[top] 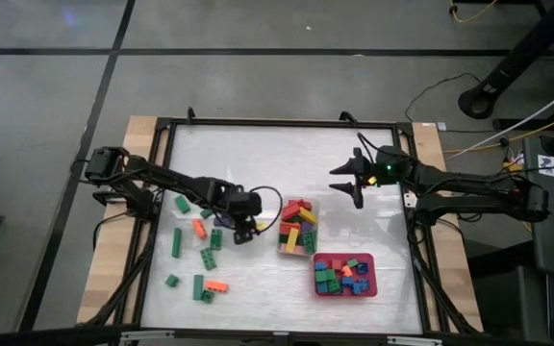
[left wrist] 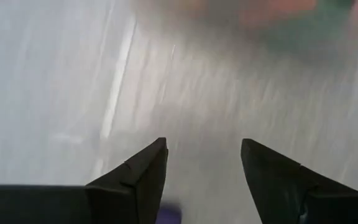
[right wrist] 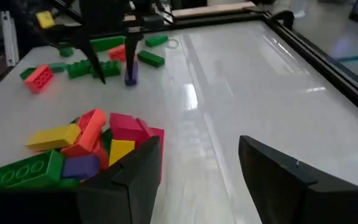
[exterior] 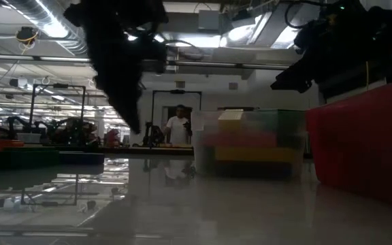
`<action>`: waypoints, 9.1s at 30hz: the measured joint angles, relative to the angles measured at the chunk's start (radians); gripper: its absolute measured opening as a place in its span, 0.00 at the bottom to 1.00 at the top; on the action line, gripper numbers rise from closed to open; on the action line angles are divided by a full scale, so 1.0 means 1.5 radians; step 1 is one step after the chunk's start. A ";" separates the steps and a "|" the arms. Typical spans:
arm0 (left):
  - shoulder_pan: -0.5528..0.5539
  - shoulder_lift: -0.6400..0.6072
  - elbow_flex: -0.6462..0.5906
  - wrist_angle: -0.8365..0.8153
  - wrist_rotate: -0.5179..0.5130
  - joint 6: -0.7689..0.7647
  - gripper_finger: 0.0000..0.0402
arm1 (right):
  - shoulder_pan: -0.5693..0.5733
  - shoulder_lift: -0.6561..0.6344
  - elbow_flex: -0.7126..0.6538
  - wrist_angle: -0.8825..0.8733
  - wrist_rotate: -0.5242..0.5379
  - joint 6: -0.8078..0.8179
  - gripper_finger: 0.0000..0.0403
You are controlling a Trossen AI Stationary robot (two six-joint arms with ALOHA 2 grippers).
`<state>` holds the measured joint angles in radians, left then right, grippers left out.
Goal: Sort blocks by size
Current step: Put the purple rectangular block into the transparent bin, then put the orange rectangular game piece into the transparent bin, then put the green rectangular block into the transparent bin
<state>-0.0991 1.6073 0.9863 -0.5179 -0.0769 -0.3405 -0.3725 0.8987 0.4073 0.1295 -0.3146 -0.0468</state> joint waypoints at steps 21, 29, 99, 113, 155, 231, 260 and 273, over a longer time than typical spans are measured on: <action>-0.032 0.000 -0.038 -0.185 -0.013 0.004 0.48 | 0.000 -0.093 -0.241 0.318 0.005 0.077 0.53; -0.032 -0.001 -0.081 -0.119 -0.038 -0.001 0.48 | 0.000 -0.091 -0.264 0.319 0.005 0.079 0.53; 0.065 0.096 0.033 0.476 -0.043 0.066 0.47 | -0.001 -0.090 -0.267 0.225 0.005 0.097 0.53; 0.044 -0.126 0.033 0.000 0.034 -0.194 0.50 | 0.000 -0.090 -0.267 0.214 0.005 0.097 0.53; -0.115 -0.133 -0.190 -0.236 0.042 -1.145 0.49 | 0.000 -0.090 -0.267 0.211 0.008 0.097 0.53; 0.035 0.237 0.048 0.737 -0.037 -0.048 0.28 | 0.000 -0.090 -0.267 0.211 0.013 0.097 0.53; 0.044 0.236 0.048 0.728 -0.039 -0.001 0.40 | 0.000 -0.090 -0.267 0.211 0.012 0.097 0.53; 0.055 0.179 0.048 0.722 -0.039 0.029 0.48 | 0.000 -0.090 -0.267 0.209 0.012 0.097 0.53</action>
<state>-0.0160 1.8755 1.0583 0.5646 -0.1349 -0.2966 -0.3729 0.7639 0.0066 0.4427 -0.2962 0.0990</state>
